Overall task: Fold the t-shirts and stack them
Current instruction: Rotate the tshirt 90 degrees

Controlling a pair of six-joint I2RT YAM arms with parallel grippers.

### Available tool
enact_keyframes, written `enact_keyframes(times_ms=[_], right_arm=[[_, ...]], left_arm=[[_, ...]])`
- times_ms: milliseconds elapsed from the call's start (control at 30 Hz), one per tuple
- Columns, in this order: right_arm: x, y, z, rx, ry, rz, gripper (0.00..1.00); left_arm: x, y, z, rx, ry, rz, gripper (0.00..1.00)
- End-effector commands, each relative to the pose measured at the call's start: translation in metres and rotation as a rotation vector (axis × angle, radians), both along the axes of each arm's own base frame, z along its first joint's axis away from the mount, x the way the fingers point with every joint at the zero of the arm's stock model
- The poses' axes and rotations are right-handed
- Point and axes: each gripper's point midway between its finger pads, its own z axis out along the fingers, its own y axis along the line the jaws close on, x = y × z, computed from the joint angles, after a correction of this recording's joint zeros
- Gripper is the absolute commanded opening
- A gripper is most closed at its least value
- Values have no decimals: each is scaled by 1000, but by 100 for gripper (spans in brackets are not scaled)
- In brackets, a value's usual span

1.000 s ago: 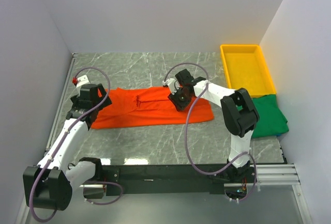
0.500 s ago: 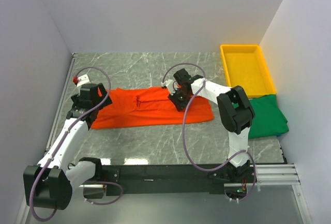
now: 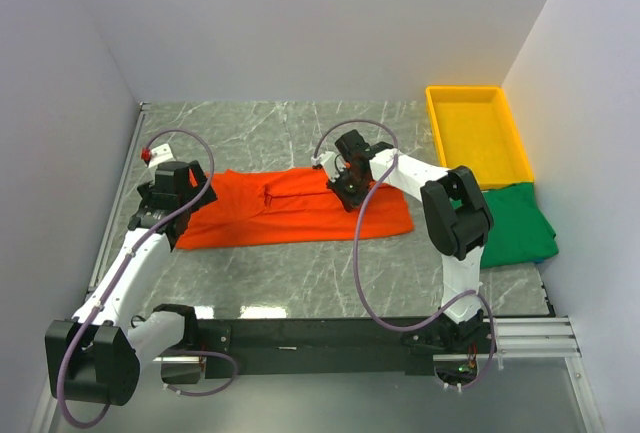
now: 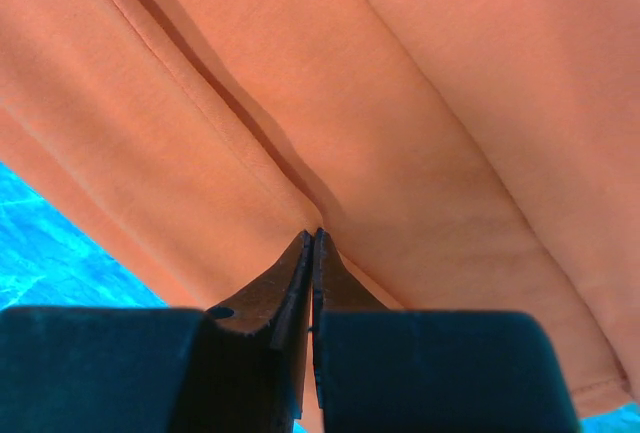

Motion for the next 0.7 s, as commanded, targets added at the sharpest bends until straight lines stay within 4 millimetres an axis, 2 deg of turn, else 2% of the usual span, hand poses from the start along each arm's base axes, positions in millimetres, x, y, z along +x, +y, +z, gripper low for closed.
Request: enact_keyframes(times_ms=[0, 333, 667], right_arm=[[17, 7, 37, 23, -107, 1, 6], [25, 3, 22, -15, -110, -21, 8], [35, 0, 19, -46, -141, -58, 15]], left_arm=[[7, -3, 8, 5, -31, -23, 99], [6, -2, 5, 10, -18, -24, 100], [6, -2, 3, 11, -8, -18, 99]])
